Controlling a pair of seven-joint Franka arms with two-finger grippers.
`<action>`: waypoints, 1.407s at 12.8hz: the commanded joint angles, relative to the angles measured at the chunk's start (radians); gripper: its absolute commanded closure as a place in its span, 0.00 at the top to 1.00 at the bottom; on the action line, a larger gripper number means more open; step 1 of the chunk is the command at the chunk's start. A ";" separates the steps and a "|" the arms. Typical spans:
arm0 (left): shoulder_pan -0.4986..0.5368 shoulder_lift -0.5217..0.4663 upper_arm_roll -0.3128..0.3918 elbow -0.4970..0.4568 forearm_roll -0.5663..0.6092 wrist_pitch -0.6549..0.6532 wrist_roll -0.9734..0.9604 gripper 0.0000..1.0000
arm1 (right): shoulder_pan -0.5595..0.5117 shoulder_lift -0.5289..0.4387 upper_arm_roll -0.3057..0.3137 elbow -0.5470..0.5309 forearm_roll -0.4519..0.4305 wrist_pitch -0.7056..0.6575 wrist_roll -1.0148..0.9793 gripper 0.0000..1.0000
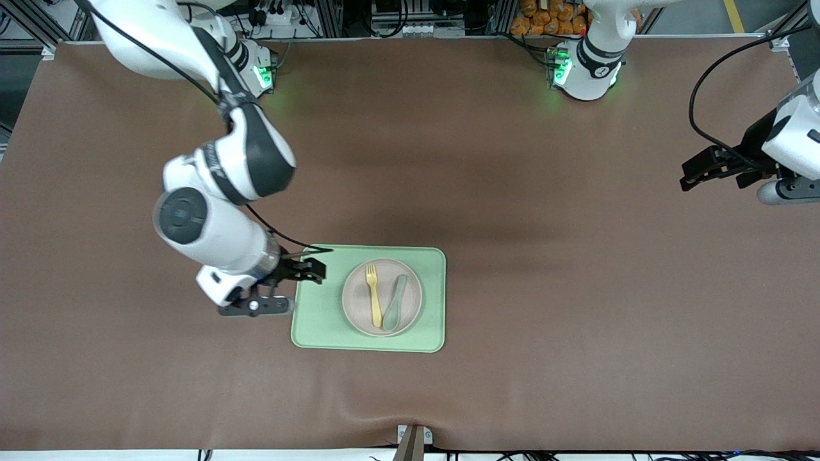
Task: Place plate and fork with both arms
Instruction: 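Raise the left gripper away while the right gripper reaches the plate, then lower the right gripper and grasp the yellow fork's handle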
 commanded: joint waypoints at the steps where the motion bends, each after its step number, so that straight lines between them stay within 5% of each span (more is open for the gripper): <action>1: -0.052 -0.029 0.071 -0.004 -0.015 -0.035 0.025 1.00 | 0.067 0.127 -0.012 0.127 -0.060 0.038 0.081 1.00; 5: -0.055 -0.032 0.068 -0.004 -0.017 -0.040 0.025 1.00 | 0.105 0.195 -0.013 0.121 -0.102 0.098 0.092 0.99; 9: -0.049 -0.052 0.069 -0.002 -0.017 -0.085 0.025 1.00 | 0.118 0.238 -0.012 0.116 -0.103 0.145 0.090 0.78; 18: -0.052 -0.035 0.068 0.001 -0.014 -0.067 0.031 1.00 | 0.159 0.327 -0.012 0.113 -0.160 0.227 0.087 0.57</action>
